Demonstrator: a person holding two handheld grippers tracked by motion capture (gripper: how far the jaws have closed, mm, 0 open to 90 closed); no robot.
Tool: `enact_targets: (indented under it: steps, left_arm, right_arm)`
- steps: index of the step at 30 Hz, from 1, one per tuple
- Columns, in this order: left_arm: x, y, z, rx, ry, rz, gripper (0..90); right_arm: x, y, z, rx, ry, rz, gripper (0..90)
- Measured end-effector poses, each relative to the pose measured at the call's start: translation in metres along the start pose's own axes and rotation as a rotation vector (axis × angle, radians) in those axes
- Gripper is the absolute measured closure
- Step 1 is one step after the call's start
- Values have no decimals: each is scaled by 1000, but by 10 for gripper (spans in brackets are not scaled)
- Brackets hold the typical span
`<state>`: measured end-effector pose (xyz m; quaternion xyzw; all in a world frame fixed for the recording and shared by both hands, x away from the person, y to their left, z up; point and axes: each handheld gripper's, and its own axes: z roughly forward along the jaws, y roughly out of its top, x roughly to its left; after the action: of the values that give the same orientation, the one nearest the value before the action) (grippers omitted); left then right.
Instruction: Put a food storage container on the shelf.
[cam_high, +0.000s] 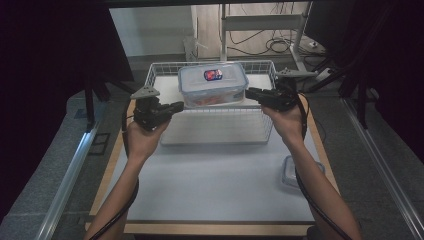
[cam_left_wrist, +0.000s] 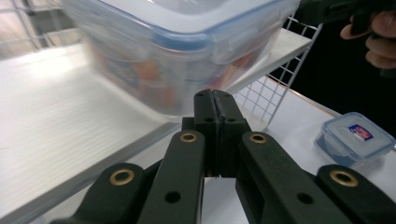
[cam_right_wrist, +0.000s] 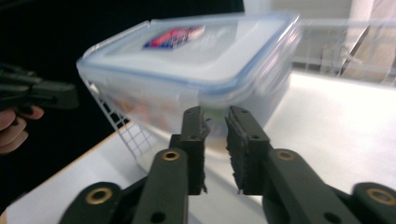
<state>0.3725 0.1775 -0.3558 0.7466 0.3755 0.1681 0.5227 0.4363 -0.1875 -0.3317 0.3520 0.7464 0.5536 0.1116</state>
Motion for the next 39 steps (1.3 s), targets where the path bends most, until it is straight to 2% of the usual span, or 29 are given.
enact_targets:
  steps: [3, 6, 12, 20, 24, 26, 30, 31, 33, 37, 39]
  left_arm:
    - [-1, 1, 8, 10, -3, 2, 897]
    - [0, 3, 17, 23, 44, 8, 896]
    - [8, 6, 23, 23, 91, -23, 894]
    - [16, 9, 29, 20, 98, -61, 884]
    - [11, 9, 27, 13, 82, -44, 864]
    - [4, 6, 22, 8, 75, -22, 812]
    - [-4, 0, 16, 3, 66, -8, 744]
    - [-7, -3, 14, 8, 68, 2, 689]
    - [-16, -12, 9, 25, 73, 31, 641]
    - [-23, -24, 5, 38, 67, 44, 551]
    - [-28, -37, 3, 57, 52, 49, 472]
  right_arm:
    - [1, -5, 5, 25, 3, -11, 795]
    - [3, -9, 12, 48, -3, -28, 810]
    - [4, -10, 19, 60, 1, -27, 808]
    - [4, -8, 27, 56, -6, -32, 806]
    - [7, -10, 27, 63, 3, -39, 800]
    - [13, -13, 24, 67, 9, -68, 776]
    - [17, -16, 19, 68, 17, -87, 734]
    - [22, -20, 14, 77, 25, -113, 696]
    - [25, -25, 10, 82, 27, -129, 662]
    - [30, -36, 2, 100, 32, -154, 591]
    - [33, -47, -3, 115, 32, -167, 537]
